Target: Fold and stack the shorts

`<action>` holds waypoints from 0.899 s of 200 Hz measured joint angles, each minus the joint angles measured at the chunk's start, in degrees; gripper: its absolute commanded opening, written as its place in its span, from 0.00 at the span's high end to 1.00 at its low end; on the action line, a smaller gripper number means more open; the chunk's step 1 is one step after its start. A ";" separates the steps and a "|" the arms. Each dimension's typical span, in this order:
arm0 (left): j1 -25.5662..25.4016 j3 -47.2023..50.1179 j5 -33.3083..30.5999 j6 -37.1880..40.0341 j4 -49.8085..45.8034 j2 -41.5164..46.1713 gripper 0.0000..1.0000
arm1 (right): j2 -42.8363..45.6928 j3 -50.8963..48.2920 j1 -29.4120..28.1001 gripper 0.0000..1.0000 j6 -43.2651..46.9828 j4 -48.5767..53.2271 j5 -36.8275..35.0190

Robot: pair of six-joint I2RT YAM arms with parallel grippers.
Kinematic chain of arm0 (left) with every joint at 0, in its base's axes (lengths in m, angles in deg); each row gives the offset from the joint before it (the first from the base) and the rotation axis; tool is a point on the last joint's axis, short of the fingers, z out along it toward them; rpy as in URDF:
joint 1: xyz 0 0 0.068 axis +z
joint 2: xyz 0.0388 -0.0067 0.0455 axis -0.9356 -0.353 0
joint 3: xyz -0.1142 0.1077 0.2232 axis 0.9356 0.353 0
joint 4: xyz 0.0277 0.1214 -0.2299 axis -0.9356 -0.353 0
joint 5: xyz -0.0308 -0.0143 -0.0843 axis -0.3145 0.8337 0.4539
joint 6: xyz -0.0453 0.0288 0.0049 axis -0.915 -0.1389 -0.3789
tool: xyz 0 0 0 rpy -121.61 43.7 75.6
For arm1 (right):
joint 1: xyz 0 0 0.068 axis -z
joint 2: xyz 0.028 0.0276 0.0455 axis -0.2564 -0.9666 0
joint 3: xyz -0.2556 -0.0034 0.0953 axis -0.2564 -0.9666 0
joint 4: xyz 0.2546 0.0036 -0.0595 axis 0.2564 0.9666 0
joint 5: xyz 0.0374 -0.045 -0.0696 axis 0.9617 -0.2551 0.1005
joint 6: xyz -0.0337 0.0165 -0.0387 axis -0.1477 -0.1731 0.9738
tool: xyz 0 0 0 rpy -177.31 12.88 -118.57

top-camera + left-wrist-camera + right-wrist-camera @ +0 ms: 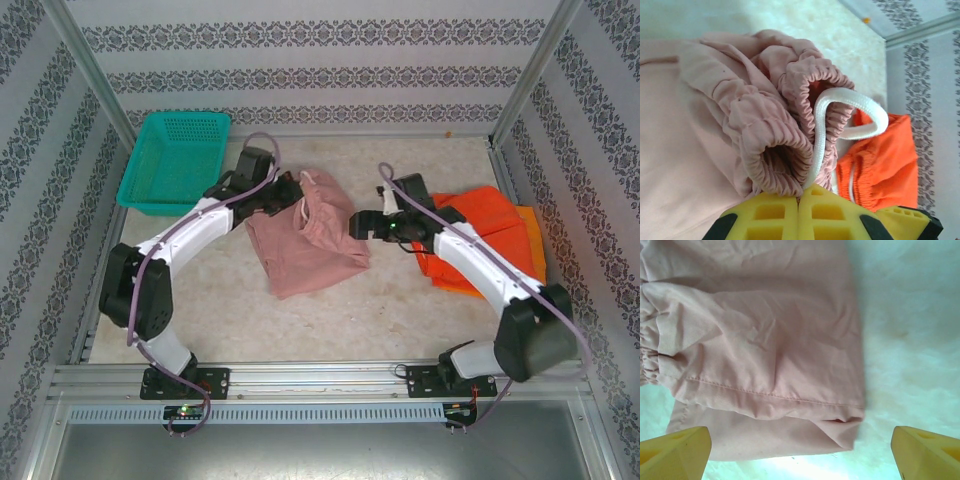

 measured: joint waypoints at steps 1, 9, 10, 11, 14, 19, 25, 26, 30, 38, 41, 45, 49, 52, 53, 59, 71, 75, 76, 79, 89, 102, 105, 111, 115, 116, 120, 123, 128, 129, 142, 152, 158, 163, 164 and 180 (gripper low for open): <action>-0.11 -0.35 -0.02 0.02 -0.11 -0.17 1.00 | 0.20 -0.04 0.13 0.07 0.02 0.04 0.00; -1.07 -4.33 0.09 0.20 -1.42 -2.08 1.00 | 2.05 -0.50 1.42 0.07 0.15 0.50 -0.07; -1.16 -4.68 0.11 0.20 -1.53 -2.21 1.00 | 2.34 -0.61 1.64 0.07 0.15 0.55 -0.04; -1.25 -5.01 0.13 0.22 -1.60 -2.36 1.00 | 2.49 -0.66 1.73 0.07 0.17 0.61 -0.04; -1.66 -6.67 0.11 0.31 -2.10 -3.26 1.00 | 3.19 -0.81 2.19 0.07 0.17 0.76 -0.11; -2.23 -9.14 0.11 0.39 -2.95 -4.48 1.00 | 4.22 -1.07 2.97 0.07 0.22 1.14 -0.17; -2.97 -12.15 0.13 0.42 -3.91 -6.05 1.00 | 5.55 -1.42 4.02 0.07 0.22 1.57 -0.22; -3.08 -12.48 0.13 0.44 -4.00 -6.25 1.00 | 5.70 -1.44 4.13 0.07 0.22 1.62 -0.22; -3.58 -14.56 0.15 0.48 -4.79 -7.30 1.00 | 6.54 -1.66 4.87 0.07 0.22 1.86 -0.24; -4.52 -18.32 0.13 0.61 -6.14 -9.25 1.00 | 7.98 -1.99 6.21 0.07 0.24 2.49 -0.26; -4.87 -19.71 0.13 0.66 -6.64 -9.99 1.00 | 8.55 -2.05 6.67 0.08 0.24 2.73 -0.26; -5.33 -21.49 0.15 0.68 -7.26 -10.86 1.00 | 9.14 -2.16 7.28 0.08 0.24 2.95 -0.26; -5.77 -23.17 0.17 0.79 -7.89 -11.72 1.00 | 9.94 -2.29 8.07 0.07 0.28 3.10 -0.24; -6.19 -24.85 0.24 0.81 -8.41 -12.57 1.00 | 10.32 -2.36 8.41 0.08 0.33 3.23 -0.24; -6.27 -25.18 0.24 0.83 -8.55 -12.72 1.00 | 10.60 -2.38 8.70 0.08 0.39 3.32 -0.24; -6.93 -27.89 0.35 0.83 -9.60 -14.08 1.00 | 11.54 -2.54 9.73 0.07 0.44 3.58 -0.17; -8.15 -33.57 0.55 0.98 -11.72 -16.79 1.00 | 13.16 -2.64 11.72 0.07 0.46 4.07 -0.15; -8.52 -35.47 0.57 1.07 -12.48 -17.70 1.00 | 13.55 -2.64 12.26 0.08 0.46 4.17 -0.13; -8.59 -35.82 0.59 1.07 -12.66 -17.86 1.00 | 13.68 -2.67 12.48 0.08 0.46 4.22 -0.11; -8.87 -37.55 0.59 1.11 -13.42 -18.60 1.00 | 13.92 -2.67 12.87 0.08 0.44 4.31 -0.09; -9.66 -42.73 0.83 1.49 -15.63 -20.90 1.00 | 14.60 -2.69 14.14 0.08 0.42 4.50 0.02; -10.36 -48.22 1.05 1.84 -17.79 -23.28 1.00 | 14.69 -2.71 15.15 0.08 0.31 4.52 0.09; -10.51 -49.40 1.14 1.88 -18.32 -23.69 1.00 | 14.64 -2.78 15.30 0.08 0.24 4.48 0.15; -10.69 -51.45 1.20 2.10 -19.39 -24.52 1.00 | 14.29 -2.86 15.39 0.08 0.13 4.46 0.26; -10.86 -52.57 1.20 2.21 -19.93 -25.05 1.00 | 13.88 -2.91 15.45 0.08 -0.04 4.44 0.48; -10.91 -52.74 1.20 2.23 -20.04 -25.09 1.00 | 13.81 -2.93 15.45 0.08 -0.04 4.44 0.50; -10.99 -53.48 1.18 2.40 -20.59 -25.35 1.00 | 13.33 -2.93 15.56 0.08 -0.13 4.42 0.72; -10.99 -53.83 1.18 2.60 -20.98 -25.46 1.00 | 12.96 -2.95 15.56 0.08 -0.31 4.37 0.96; -11.02 -54.03 1.14 2.93 -21.49 -25.53 1.00 | 12.13 -3.02 15.65 0.08 -0.44 4.28 1.36; -11.02 -54.03 1.14 2.97 -21.59 -25.51 1.00 | 12.04 -3.02 15.67 0.08 -0.48 4.26 1.40; -10.99 -53.92 0.52 3.56 -23.04 -25.51 1.00 | 10.10 -3.39 15.96 0.08 -1.25 3.76 2.25; -10.99 -53.07 -0.20 3.82 -23.39 -25.53 0.92 | 8.70 -3.45 16.33 0.08 -1.84 3.67 2.99; -10.95 -52.28 -0.61 3.96 -23.39 -25.53 0.86 | 7.87 -3.45 16.70 0.08 -2.03 3.45 3.32; -10.88 -51.63 -0.90 4.22 -23.34 -25.53 0.83 | 7.23 -3.43 17.05 0.08 -2.27 3.21 3.65; -10.91 -51.49 -0.92 4.15 -23.32 -25.55 0.82 | 7.08 -3.43 17.16 0.08 -2.36 3.17 3.72; -10.88 -49.05 -1.14 3.82 -22.32 -26.05 0.71 | 5.42 -3.34 18.43 0.08 -3.56 2.49 4.87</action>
